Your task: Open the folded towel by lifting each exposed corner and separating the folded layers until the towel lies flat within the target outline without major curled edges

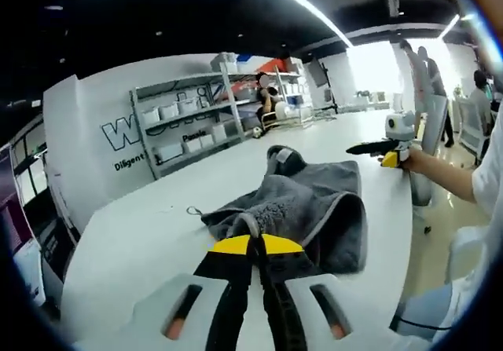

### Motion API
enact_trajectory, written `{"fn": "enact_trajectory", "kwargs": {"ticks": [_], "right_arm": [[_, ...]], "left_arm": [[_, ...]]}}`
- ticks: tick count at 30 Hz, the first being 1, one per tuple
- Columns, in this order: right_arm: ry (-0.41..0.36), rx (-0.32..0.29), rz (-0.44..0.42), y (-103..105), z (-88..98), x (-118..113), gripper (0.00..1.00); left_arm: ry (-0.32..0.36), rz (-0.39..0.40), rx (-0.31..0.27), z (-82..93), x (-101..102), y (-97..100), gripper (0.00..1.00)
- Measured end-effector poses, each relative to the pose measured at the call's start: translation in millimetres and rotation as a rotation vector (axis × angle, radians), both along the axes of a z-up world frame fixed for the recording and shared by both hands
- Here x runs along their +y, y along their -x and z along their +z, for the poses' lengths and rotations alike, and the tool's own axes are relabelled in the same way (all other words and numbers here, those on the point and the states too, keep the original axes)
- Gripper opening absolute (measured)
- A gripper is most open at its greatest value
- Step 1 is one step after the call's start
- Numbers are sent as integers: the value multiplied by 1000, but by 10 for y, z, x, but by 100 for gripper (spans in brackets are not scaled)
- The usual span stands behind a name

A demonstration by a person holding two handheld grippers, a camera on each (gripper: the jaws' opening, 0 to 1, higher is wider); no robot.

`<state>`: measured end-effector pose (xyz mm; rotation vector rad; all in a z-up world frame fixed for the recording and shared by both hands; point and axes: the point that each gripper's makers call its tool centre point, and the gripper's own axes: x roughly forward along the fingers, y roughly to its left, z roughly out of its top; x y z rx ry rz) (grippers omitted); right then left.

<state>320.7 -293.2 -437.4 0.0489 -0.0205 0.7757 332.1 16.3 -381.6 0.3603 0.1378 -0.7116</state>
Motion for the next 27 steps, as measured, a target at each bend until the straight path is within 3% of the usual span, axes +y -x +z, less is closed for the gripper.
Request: {"fn": "enact_trajectory", "kwargs": {"ticks": [6, 27], "right_arm": [[3, 4, -8, 1, -13, -4, 92], [11, 23, -25, -14, -49, -23, 92]], "left_arm": [[-10, 28, -36, 203, 183, 26, 3], [52, 182, -83, 538, 1026, 485, 3]]}}
